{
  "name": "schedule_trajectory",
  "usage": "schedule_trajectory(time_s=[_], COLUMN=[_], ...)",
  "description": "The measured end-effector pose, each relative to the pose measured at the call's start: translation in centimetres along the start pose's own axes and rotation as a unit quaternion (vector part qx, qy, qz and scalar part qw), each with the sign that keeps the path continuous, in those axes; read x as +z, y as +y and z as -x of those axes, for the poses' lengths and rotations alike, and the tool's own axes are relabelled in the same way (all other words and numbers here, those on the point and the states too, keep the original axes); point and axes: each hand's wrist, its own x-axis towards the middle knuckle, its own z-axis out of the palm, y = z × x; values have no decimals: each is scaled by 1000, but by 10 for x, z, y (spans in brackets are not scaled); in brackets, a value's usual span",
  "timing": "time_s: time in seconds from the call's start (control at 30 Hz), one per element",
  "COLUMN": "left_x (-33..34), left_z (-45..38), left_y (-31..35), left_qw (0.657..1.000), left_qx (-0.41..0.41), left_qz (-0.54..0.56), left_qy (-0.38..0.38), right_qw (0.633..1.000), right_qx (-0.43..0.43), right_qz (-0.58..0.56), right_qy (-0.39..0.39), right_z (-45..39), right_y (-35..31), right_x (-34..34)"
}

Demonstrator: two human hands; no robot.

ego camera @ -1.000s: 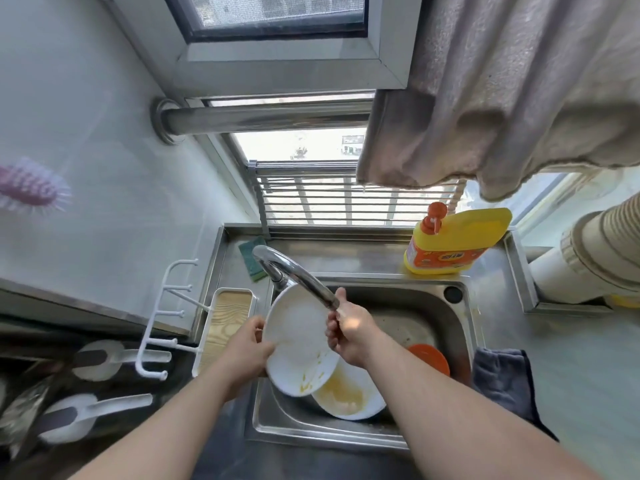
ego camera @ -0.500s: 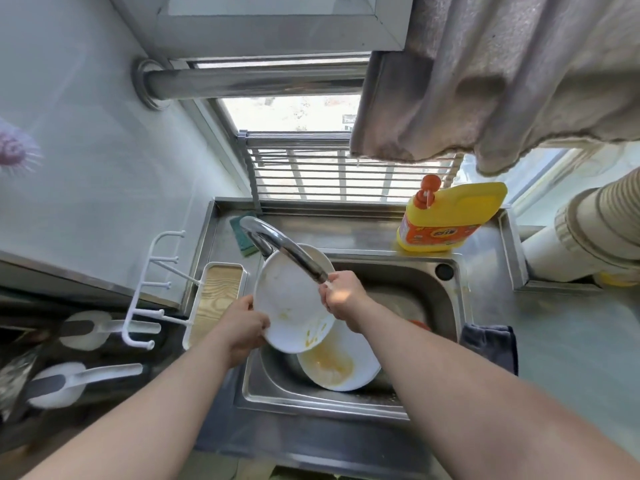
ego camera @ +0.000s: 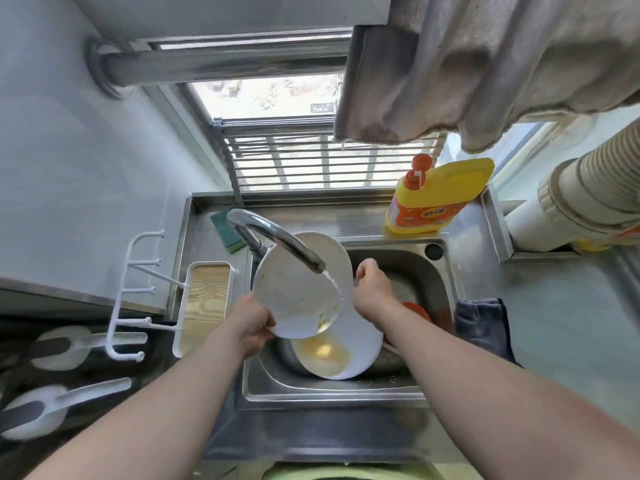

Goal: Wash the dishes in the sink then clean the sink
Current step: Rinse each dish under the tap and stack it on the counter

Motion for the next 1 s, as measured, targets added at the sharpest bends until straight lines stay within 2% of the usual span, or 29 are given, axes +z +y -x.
schedule_trajectory(time_s=[0.07,0.2,0.33,0.43,0.53,0.7,0.83,1.0], left_x=[2,7,17,25,35,53,66,61], left_z=[-7,-15,-8,-1,4,9,12,12], left_y=[1,4,7,11,10,-7,-12,-10], left_qw=[1000,1000,997,991,980,969,964,962], left_qx=[-3,-6,-41,-77,-99,-114,-110,-89], left_qz=[-2,13,50,35,15,-3,-6,-59], left_qy=[-9,-21,-42,-106,-170,-218,-243,-252], right_qw=[999,987,972,960,958,971,961,923], right_qx=[8,7,21,0,-10,2,96,234], right_qz=[-34,-160,-233,-276,-268,-216,-248,-304], right_qy=[8,-33,-9,46,97,107,81,9], right_z=[0,1,12,19,25,29,18,17], right_y=[13,21,23,32,38,52,60,73], right_x=[-3,-6,-9,-9,-17,-42,-60,-56])
